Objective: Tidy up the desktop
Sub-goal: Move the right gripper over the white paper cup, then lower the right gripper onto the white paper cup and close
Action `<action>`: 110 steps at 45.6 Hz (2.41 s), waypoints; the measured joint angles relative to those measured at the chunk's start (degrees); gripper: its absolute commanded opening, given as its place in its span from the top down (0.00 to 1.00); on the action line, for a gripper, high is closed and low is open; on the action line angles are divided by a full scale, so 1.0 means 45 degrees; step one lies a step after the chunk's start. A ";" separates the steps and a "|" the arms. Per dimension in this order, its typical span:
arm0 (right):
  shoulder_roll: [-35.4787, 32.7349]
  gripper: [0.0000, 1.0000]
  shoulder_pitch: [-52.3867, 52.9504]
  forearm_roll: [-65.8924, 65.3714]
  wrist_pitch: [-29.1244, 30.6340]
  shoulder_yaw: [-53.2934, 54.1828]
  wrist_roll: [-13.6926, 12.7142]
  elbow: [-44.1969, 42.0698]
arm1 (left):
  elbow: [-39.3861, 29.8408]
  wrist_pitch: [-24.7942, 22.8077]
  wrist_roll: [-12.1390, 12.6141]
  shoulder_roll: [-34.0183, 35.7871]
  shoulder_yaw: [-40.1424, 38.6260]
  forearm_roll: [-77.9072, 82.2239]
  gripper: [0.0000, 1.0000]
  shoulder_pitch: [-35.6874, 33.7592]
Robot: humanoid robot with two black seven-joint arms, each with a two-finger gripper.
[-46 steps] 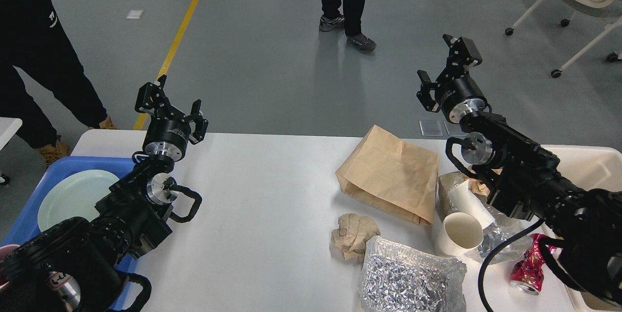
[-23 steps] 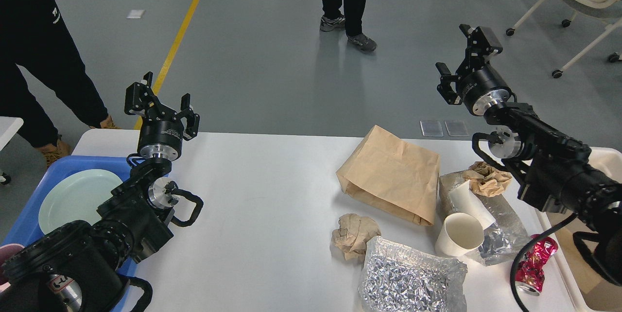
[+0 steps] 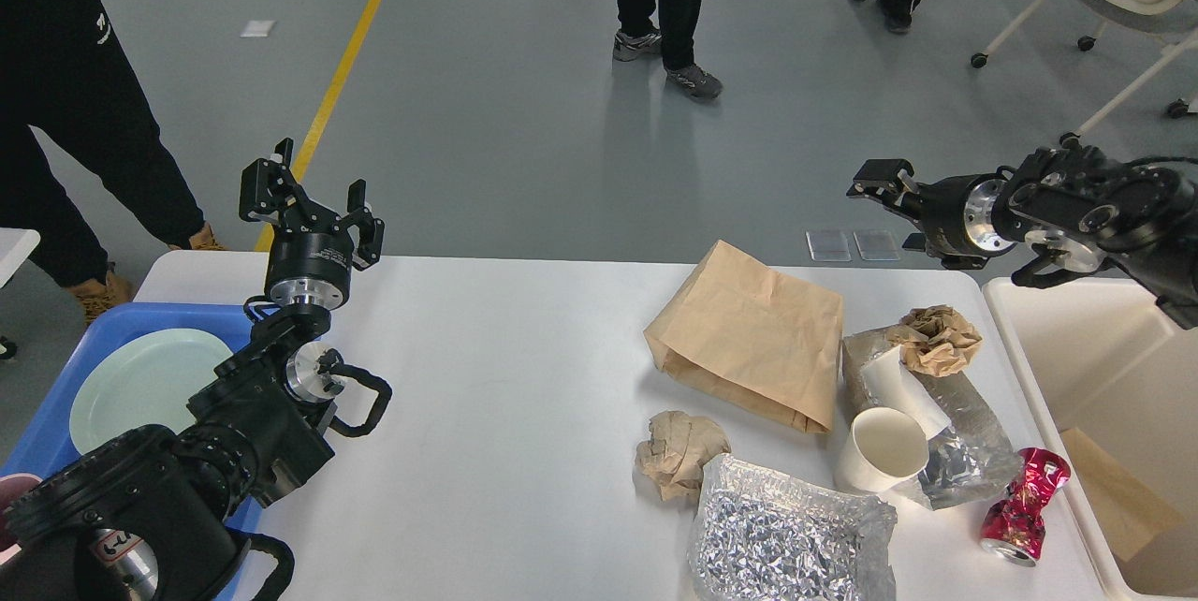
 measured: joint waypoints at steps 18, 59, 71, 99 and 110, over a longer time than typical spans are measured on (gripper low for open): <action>0.2122 0.00 0.5216 0.0049 0.5799 -0.5945 -0.0131 0.3630 | -0.0004 0.0012 0.0000 0.0003 0.0000 0.0001 0.04 0.0004; 0.2288 0.00 0.5417 -0.0203 0.8042 -0.7582 -0.0163 0.4323 | -0.0002 0.0001 0.0005 0.0001 0.0000 -0.0001 0.04 0.0006; 0.1774 0.00 0.2888 -0.0205 0.6981 -0.7120 -0.0186 0.4269 | -0.0004 0.0001 0.0005 0.0001 0.0000 -0.0001 0.04 0.0012; 0.1774 0.54 0.0069 -0.0174 0.4753 -0.6027 -0.0258 0.2692 | -0.0003 0.0002 0.0004 0.0002 0.0000 -0.0001 0.04 0.0007; 0.1660 1.00 -0.0052 -0.0077 0.4270 -0.6053 -0.0397 0.2917 | -0.0003 0.0004 0.0004 0.0002 0.0000 -0.0001 0.04 0.0007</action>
